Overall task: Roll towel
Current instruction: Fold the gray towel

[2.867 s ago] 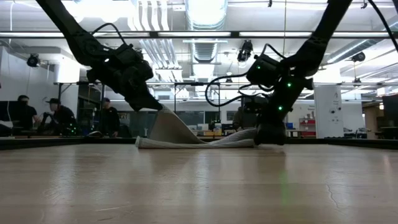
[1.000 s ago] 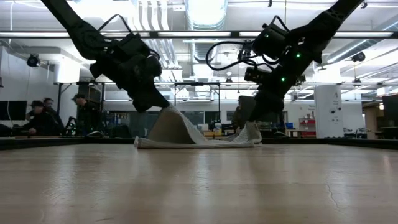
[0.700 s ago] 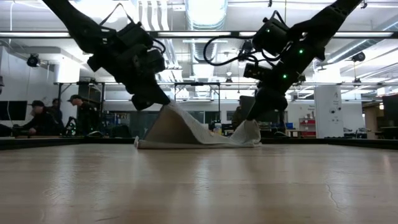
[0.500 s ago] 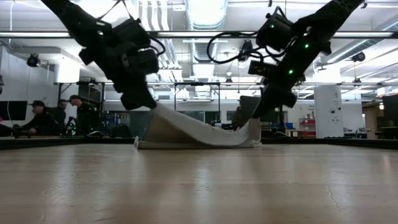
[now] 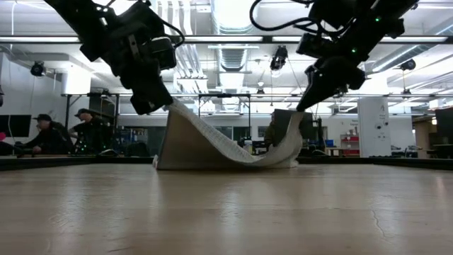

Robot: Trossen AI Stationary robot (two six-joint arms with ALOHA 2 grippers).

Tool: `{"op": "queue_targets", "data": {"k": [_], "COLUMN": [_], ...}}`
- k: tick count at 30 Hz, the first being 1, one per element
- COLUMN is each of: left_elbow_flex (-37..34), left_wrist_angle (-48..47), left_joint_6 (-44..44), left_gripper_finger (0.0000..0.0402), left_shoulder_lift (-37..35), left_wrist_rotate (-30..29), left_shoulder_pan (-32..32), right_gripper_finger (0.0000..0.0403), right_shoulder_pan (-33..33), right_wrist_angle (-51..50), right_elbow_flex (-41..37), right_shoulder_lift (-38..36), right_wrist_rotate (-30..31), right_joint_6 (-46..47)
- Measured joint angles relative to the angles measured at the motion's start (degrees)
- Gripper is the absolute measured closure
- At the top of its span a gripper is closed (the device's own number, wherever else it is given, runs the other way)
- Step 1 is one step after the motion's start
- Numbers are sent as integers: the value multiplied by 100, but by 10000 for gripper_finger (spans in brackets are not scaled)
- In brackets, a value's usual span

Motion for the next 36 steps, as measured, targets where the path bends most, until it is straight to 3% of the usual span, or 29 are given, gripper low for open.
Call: {"op": "queue_targets", "data": {"k": [24, 30, 36], "left_elbow_flex": [0, 0, -2], "left_wrist_angle": [-250, -248, -247], "left_joint_6": [-2267, -2821, -3328], "left_gripper_finger": [401, 401, 401], "left_shoulder_lift": [15, 15, 15], "left_wrist_rotate": [-201, -789, -1779], "left_shoulder_pan": [-2457, -2913, -2967], "right_gripper_finger": [395, 395, 395], "right_shoulder_pan": [2310, 2845, 2836], "right_wrist_angle": [-343, -334, -224], "right_elbow_flex": [-4, -4, -4], "right_shoulder_lift": [87, 86, 85], "right_wrist_rotate": [13, 63, 621], "right_joint_6": [1572, 1780, 1720]}}
